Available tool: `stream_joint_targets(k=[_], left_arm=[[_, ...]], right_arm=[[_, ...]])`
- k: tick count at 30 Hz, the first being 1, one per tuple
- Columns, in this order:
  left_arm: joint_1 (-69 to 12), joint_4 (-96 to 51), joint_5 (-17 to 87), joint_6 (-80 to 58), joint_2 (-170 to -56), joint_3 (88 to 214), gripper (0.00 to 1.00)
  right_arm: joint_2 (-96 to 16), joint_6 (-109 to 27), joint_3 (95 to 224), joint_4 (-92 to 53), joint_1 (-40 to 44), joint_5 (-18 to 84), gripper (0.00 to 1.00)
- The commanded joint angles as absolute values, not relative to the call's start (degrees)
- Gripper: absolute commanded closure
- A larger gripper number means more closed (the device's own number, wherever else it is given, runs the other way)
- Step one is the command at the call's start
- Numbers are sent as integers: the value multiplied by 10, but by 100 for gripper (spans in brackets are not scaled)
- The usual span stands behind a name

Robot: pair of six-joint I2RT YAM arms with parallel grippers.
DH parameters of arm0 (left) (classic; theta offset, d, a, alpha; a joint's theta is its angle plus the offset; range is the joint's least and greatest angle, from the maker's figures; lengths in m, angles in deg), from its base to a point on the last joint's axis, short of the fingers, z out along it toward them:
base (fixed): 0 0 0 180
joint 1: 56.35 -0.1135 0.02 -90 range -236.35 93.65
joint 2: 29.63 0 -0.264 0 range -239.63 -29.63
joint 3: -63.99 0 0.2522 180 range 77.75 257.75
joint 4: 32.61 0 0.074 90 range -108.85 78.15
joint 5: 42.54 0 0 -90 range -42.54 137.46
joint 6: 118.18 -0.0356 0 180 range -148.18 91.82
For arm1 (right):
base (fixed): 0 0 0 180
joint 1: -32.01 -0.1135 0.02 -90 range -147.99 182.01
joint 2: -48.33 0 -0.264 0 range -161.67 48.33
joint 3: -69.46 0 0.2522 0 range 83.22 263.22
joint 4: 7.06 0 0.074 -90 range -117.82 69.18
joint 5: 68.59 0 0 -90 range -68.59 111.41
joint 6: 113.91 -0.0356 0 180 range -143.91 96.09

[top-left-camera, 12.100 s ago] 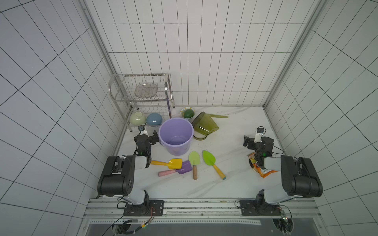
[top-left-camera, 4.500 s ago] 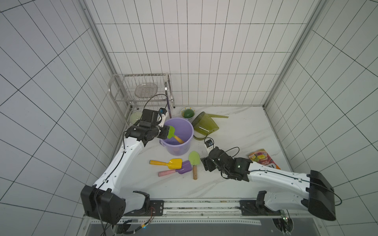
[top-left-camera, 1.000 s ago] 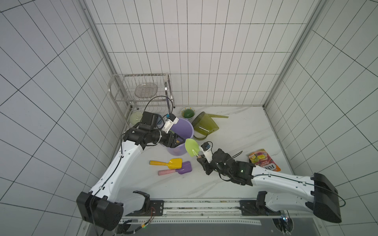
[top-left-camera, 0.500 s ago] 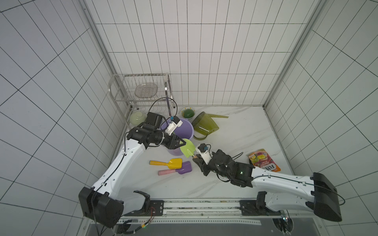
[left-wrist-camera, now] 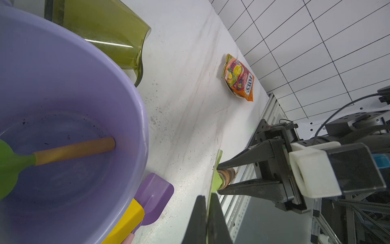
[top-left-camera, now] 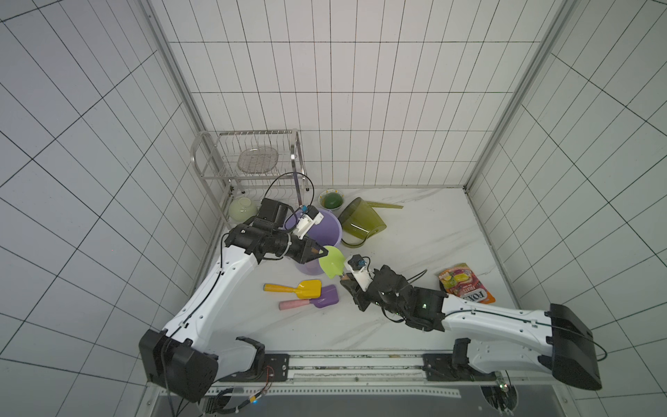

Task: Organize the gardening tools
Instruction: Pick up the gardening tool from the center of the board, then place the gardening tool in the container.

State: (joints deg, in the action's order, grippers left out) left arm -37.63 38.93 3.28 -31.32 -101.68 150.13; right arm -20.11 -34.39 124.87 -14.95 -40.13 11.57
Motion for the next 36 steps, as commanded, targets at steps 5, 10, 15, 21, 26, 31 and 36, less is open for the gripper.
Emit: stream_joint_targets(k=[5,10,15,21,26,31,36], left_arm=[[-392,386,128,-330,-1002,1565,100],[-440,401,122,-323,-1004,1619,100],[-484,391,135,-300,-993,1662,100],[-495,354,196,-270,-976,1677,100],[-494,318,253,-237,-976,1656,100],[-483,295,287,-225,-989,1616,100],[-446,269,337,-234,-1007,1561,100]], right_arm=[[-172,-388,1282,-190,-406,97,45],[-143,-403,1274,-202,-404,74,34],[-126,-417,1263,-207,-399,37,30],[-120,-433,1252,-208,-396,17,29],[-122,-450,1246,-208,-396,4,29],[-129,-461,1242,-208,-395,-1,29],[-139,-473,1238,-213,-395,-4,29]])
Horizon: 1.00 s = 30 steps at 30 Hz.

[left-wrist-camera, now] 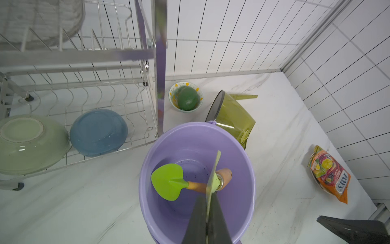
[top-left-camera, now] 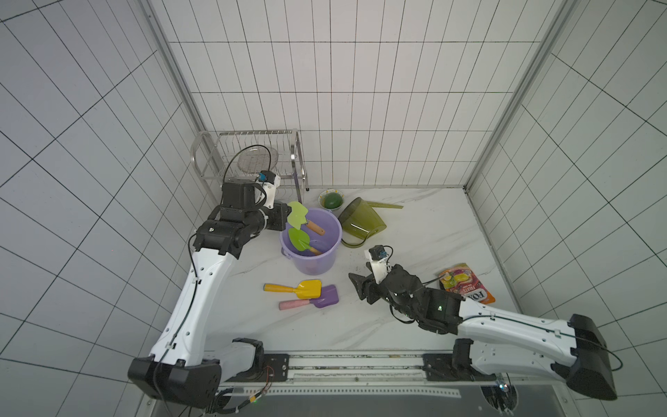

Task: Organize the gardening tools
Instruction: Place the gardening tool in the container.

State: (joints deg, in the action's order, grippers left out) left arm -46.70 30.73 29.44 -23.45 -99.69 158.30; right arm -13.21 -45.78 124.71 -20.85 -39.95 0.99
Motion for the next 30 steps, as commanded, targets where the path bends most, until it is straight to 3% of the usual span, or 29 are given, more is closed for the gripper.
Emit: stream_joint_targets(k=[1,25,30], left_arm=[[-438,262,351,-236,-1009,1552,100],[-425,278,359,-253,-1124,1501,100],[-425,282,359,-254,-1137,1499,83]], right_arm=[[-142,-476,1237,-215,-395,-5,29],[-252,-525,1259,-241,-382,43,28],[-270,-544,1258,-242,-381,75,26]])
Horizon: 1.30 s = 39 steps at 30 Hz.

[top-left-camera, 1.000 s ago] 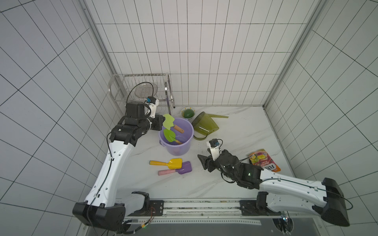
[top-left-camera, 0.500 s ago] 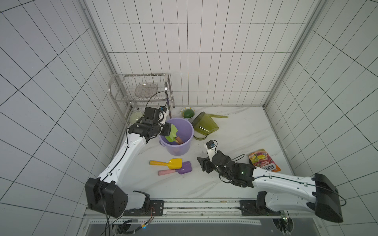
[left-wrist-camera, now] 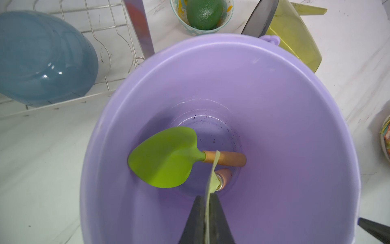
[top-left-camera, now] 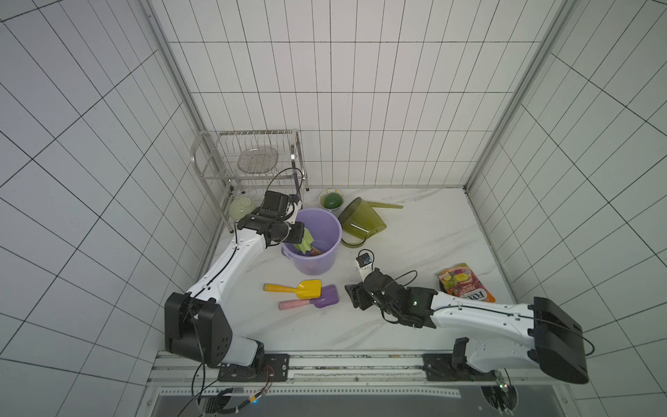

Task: Organize the gardening tools
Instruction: Place the gardening tool in the container, then pick up the gardening tool from the center of the board.

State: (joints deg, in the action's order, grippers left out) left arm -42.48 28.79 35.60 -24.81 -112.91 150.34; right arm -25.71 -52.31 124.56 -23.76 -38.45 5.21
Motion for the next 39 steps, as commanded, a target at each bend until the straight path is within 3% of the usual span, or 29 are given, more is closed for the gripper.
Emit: stream_joint_targets(k=[1,6,22,39], left_arm=[[-426,283,361,-254,-1138,1499,79],[-431,283,367,-254,-1130,1499,69],[-443,281,423,-280,-1052,1496,57],[-443,267,452,-288,-1015,1483,49]], right_arm=[[-276,-547,1259,-242,-381,83,26],[-310,-572,1260,-228,-379,126,26],[-442,-691,1236,-49,-297,354,35],[-521,-706,1262,-15,-288,386,61]])
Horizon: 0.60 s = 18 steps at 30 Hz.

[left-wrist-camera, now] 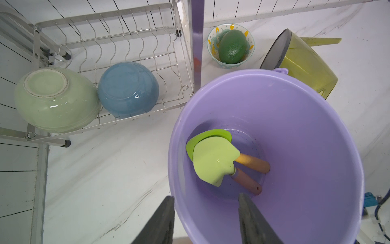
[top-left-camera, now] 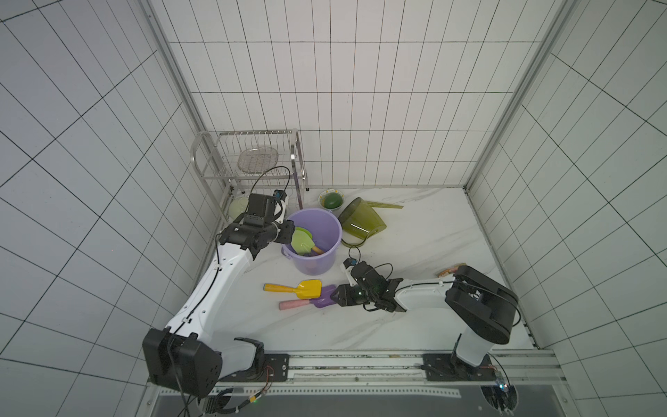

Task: Organize the gardening tools
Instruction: Pick up the gardening tool from the center of the board.

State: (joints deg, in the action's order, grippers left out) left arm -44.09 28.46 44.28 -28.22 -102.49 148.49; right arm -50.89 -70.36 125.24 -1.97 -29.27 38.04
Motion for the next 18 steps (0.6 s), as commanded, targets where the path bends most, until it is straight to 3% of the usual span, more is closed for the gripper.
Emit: stream_joint_targets(k=[1,18], left_arm=[[-443,267,452,-288,-1016,1483,49],[-443,265,451,-289,-1021,1482,48]], right_arm=[[-521,-706,1263,-15,-289,386,62],[-503,-702,1247,-6,-287,369,87]])
